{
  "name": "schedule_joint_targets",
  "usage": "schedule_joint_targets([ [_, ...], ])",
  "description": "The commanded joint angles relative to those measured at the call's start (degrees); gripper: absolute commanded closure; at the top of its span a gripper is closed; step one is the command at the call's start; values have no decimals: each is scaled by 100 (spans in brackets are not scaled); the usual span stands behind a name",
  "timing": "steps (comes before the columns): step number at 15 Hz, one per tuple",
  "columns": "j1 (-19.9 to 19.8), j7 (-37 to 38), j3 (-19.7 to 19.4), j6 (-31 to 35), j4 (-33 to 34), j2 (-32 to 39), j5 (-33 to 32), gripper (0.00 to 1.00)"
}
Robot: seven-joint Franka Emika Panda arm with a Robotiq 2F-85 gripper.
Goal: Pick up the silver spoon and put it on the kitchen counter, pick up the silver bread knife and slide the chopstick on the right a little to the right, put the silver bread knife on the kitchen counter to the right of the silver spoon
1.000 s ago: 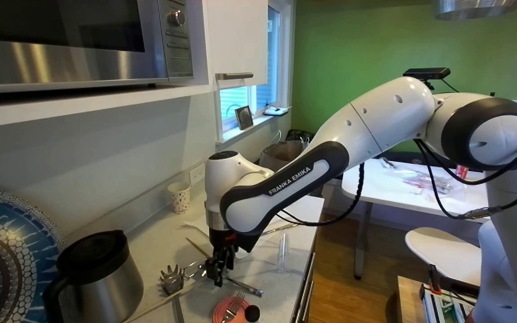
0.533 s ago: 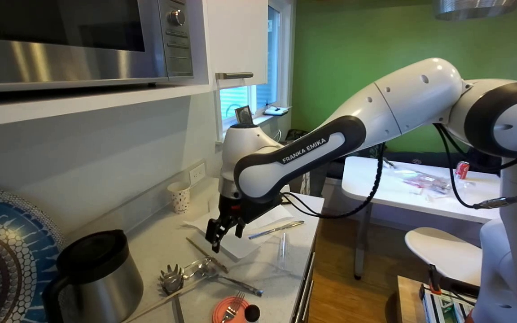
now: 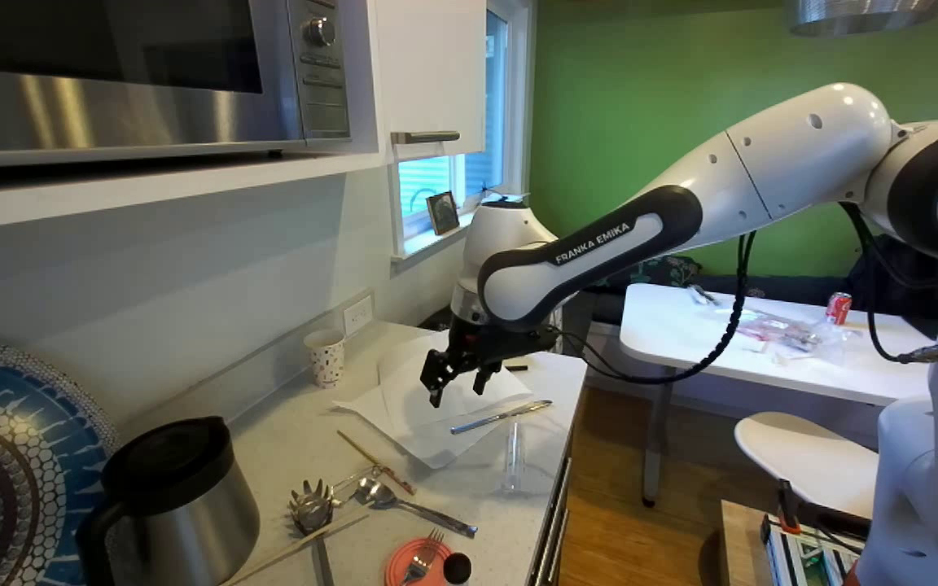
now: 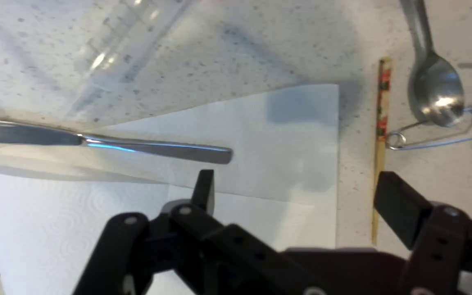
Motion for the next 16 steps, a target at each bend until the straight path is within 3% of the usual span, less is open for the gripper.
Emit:
schedule_joint_targets([
  [1, -74, -432, -15, -729, -421, -351, -558, 0],
  [5, -109, -730, -33, -1489, -322, -344, -1566, 0],
  [7, -146, -930, -46, -1285, -387, -448, -1968, 0],
  [8, -131, -719, -6, -1340, -223, -242, -1644, 0],
  [16, -155, -1056, -12, -1413, -197, -323, -2059, 0],
])
